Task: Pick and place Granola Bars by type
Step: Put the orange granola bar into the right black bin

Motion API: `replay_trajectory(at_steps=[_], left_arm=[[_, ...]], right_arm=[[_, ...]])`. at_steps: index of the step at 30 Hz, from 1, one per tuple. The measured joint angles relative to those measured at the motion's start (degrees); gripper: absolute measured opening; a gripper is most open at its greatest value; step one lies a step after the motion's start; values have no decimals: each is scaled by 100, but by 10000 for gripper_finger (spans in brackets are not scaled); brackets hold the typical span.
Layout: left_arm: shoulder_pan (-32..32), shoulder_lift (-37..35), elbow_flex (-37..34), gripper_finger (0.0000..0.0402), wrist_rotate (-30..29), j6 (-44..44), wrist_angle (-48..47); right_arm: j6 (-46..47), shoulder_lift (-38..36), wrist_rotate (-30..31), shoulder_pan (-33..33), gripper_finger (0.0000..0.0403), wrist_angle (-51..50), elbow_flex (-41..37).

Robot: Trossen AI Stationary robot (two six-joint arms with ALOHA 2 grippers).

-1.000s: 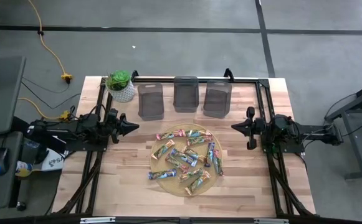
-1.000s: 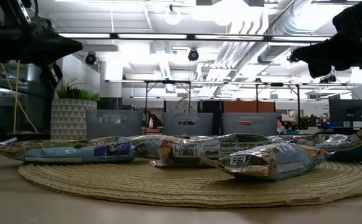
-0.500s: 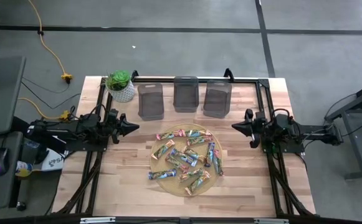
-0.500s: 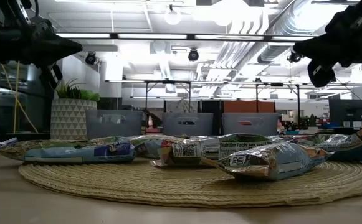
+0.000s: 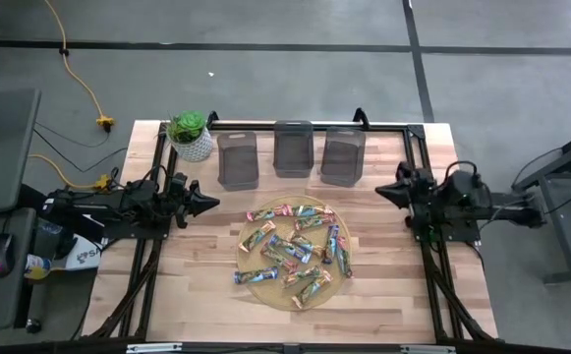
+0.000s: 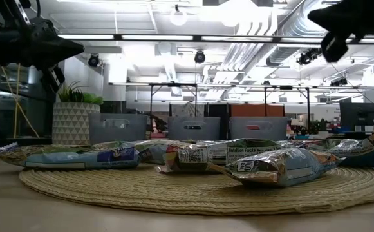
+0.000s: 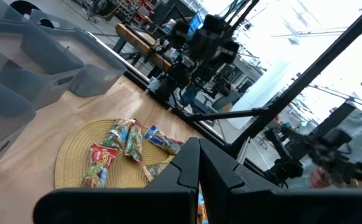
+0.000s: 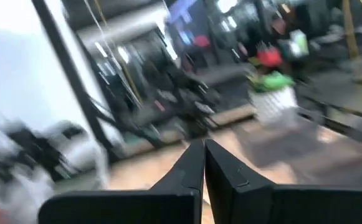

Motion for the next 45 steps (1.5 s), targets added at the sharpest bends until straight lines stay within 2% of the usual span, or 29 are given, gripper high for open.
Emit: replay_trajectory(at_steps=[5,9,15,19,22,25,31,39,45], left_arm=[[0,0,0,1,8,0,1],[0,0,0,1,10,0,4],[0,0,0,1,10,0,4],[0,0,0,1,10,0,4],[0,0,0,1,10,0,4],[0,0,0,1,8,0,4],[0,0,0,1,7,0,4],[0,0,0,1,5,0,4],[0,0,0,1,5,0,4]], right_arm=[[-475,1447,550,0,0,-1499,1990],[-369,2908,718,2,0,-3075,3633],[1409,5116,1025,0,0,-6173,5636],[2608,6237,499,2,0,-7629,6386],[3119,6809,-218,105,0,-7923,6478],[3437,7151,-600,363,0,-7905,6335],[4850,7345,-575,1143,0,-7599,5498],[6644,7156,-490,2284,0,-5508,4221],[7532,7156,-36,2754,9,-4209,3523]])
